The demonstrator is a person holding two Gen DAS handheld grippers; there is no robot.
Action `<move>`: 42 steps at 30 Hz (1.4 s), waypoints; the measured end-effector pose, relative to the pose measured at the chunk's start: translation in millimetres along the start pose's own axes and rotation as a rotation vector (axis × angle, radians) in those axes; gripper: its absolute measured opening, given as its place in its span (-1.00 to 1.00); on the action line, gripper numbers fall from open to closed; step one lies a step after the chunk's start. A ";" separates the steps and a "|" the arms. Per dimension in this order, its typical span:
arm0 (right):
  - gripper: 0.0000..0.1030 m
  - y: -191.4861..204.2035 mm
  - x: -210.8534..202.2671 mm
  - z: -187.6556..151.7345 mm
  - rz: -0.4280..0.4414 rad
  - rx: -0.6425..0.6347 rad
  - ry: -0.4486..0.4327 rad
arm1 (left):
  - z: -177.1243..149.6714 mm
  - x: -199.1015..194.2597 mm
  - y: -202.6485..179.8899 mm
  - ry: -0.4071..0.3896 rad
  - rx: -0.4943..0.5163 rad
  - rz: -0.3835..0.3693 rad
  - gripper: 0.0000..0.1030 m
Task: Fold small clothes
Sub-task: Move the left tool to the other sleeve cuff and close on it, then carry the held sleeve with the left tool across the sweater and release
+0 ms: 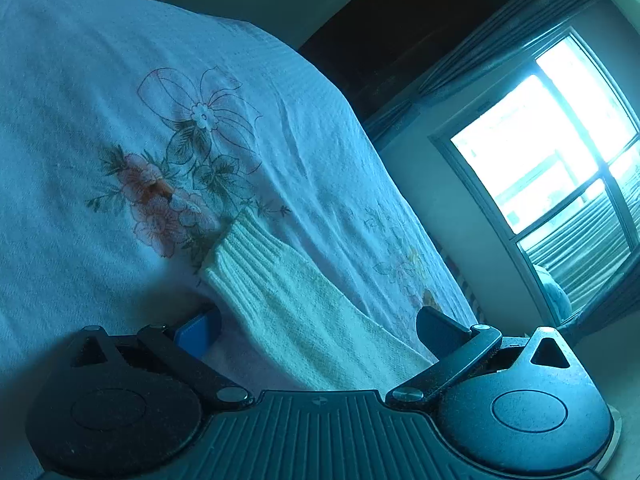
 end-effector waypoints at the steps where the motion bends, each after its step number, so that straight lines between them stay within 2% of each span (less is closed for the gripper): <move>1: -0.52 -1.1 -1.1 0.1 -0.008 0.005 -0.001 | 0.5 2.0 -0.7 -0.006 0.003 -0.006 0.99; 2: -0.52 -2.2 -2.1 0.2 -0.017 0.009 -0.002 | 1.3 4.0 -1.2 -0.011 0.008 -0.012 0.95; 3: -0.51 -2.9 -3.9 -0.2 -0.025 0.011 -0.003 | 1.5 4.3 -1.0 -0.016 0.016 -0.015 0.60; 5: -0.51 -4.5 -6.7 -0.2 -0.039 0.012 -0.007 | 0.7 9.4 3.1 -0.006 0.017 -0.010 0.29; 8: -0.50 -5.2 -8.8 -0.9 -0.052 0.017 -0.004 | 2.2 10.4 7.6 -0.012 0.009 -0.028 0.18; 10: -0.50 -4.1 -9.4 -1.0 -0.055 0.023 -0.002 | 3.9 12.8 9.9 -0.010 0.021 -0.020 -0.09; 11: -0.50 -3.3 -9.2 -0.8 -0.053 0.031 0.000 | 4.7 13.1 14.1 -0.005 0.021 -0.002 -0.58; 12: -0.50 -3.3 -9.3 -0.9 -0.049 0.043 0.002 | 5.4 16.4 19.7 0.009 0.008 0.017 -0.96; 14: -0.50 -3.5 -10.2 -0.9 -0.045 0.055 -0.001 | 7.2 16.9 29.4 0.025 -0.056 -0.006 -0.96; 16: -0.50 -5.4 -10.8 -1.6 -0.039 0.059 -0.004 | 10.4 13.7 15.5 0.015 -0.001 0.007 -0.96; 17: -0.50 -7.0 -11.1 -2.3 -0.037 0.062 -0.006 | 11.0 10.6 2.6 0.005 0.025 -0.013 -0.96; 22: -0.50 -31.1 -10.6 -4.5 -0.044 0.111 -0.014 | 5.0 8.6 -81.8 0.004 0.185 -0.120 -0.96; 27: -0.48 -67.1 -11.7 1.4 -0.044 0.143 -0.032 | -34.6 13.1 -174.6 0.051 0.299 -0.216 -0.96; 31: -0.47 -99.8 -11.1 5.8 -0.044 0.148 -0.035 | -93.0 12.1 -259.7 0.108 0.465 -0.304 -0.96; 35: -0.47 -135.8 -7.4 8.3 -0.038 0.172 -0.027 | -168.0 8.2 -334.3 0.173 0.610 -0.355 -0.96; 42: -0.47 -195.1 -0.3 8.6 -0.024 0.220 -0.008 | -292.6 -3.7 -415.5 0.288 0.765 -0.396 -0.96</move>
Point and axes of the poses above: each gripper's, at about its wrist camera, not at the fingertips, and x roughly the way its jaws point, y to its left, z to its top, the point moved 6 cm from there along x, roughly the way its jaws point, and after that the axes turned 1 degree about -z, right-handed, at the moved point
